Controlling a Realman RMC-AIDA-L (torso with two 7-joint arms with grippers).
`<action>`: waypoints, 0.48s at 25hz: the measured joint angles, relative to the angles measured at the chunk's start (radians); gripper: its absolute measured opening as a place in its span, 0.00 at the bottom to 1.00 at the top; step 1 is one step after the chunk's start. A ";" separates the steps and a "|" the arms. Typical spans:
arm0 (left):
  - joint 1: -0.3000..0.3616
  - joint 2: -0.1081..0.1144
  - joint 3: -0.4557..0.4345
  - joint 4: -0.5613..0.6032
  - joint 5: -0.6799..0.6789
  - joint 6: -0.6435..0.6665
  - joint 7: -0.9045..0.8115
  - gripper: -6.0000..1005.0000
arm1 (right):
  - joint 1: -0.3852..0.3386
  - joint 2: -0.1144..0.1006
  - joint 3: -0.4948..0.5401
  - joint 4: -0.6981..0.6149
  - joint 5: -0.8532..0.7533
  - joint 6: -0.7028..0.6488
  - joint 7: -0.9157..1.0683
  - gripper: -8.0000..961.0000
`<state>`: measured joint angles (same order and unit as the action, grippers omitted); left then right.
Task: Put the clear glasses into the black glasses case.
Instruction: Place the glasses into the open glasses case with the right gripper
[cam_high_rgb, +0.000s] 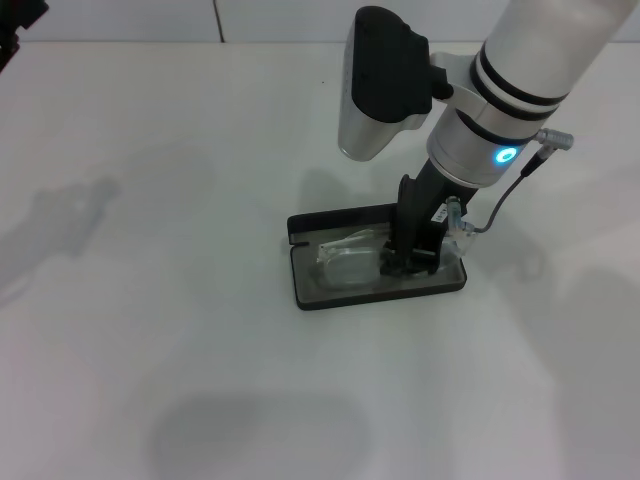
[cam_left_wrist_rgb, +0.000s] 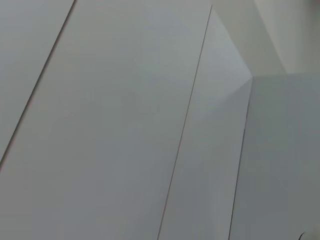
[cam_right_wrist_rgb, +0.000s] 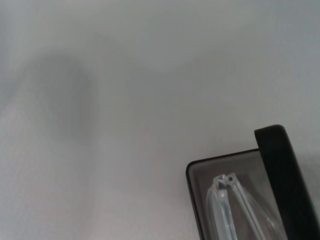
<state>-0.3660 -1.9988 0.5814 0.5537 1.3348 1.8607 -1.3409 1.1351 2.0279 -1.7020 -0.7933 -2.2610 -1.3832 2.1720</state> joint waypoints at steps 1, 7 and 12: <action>0.000 0.000 0.000 0.000 0.000 0.000 0.000 0.10 | 0.000 0.000 0.001 0.000 0.000 0.000 0.000 0.13; 0.001 0.000 0.000 0.000 0.000 0.000 0.000 0.10 | 0.000 0.000 0.003 0.002 0.001 -0.002 0.000 0.13; 0.003 -0.001 0.000 0.000 -0.001 0.000 0.000 0.10 | 0.000 0.000 0.003 0.003 0.002 -0.002 0.000 0.13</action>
<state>-0.3634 -1.9999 0.5814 0.5538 1.3337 1.8607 -1.3407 1.1352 2.0279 -1.6986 -0.7900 -2.2589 -1.3853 2.1722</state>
